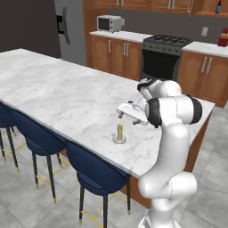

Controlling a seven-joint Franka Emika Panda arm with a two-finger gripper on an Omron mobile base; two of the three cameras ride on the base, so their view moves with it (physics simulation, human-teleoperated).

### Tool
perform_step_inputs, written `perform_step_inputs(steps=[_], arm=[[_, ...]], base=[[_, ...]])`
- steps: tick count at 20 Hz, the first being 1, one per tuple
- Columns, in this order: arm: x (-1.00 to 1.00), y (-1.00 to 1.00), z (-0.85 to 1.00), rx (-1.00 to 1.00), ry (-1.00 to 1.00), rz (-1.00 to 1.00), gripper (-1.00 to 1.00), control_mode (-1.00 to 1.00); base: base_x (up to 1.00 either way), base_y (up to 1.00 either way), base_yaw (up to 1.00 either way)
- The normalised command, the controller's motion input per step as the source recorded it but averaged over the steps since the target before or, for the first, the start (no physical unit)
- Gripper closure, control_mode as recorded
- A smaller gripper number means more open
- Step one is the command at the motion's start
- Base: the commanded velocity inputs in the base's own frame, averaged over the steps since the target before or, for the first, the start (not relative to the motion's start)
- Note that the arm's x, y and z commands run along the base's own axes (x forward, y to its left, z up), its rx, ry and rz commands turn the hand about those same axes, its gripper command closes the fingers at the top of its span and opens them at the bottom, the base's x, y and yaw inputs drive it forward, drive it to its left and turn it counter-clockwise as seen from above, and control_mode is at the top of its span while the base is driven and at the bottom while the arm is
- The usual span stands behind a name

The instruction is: Get the candle and the beer from the cabinet and move them to the dining counter.

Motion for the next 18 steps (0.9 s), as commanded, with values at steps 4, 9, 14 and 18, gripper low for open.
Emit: perform_step_inputs(steps=[4,9,14,18], arm=[[-0.84,0.0,0.65,0.0,-0.06,-0.23,-1.0,-1.0],[-0.79,0.01,0.7,0.0,-0.06,-0.28,-1.0,-1.0],[-0.79,0.13,0.67,-0.05,-0.08,-0.26,-1.0,-1.0],[-0.72,0.17,0.7,-0.1,-0.07,-0.26,-1.0,-1.0]], base=[[0.0,0.0,0.0],[0.0,0.0,0.0],[0.0,0.0,0.0],[0.0,0.0,0.0]])
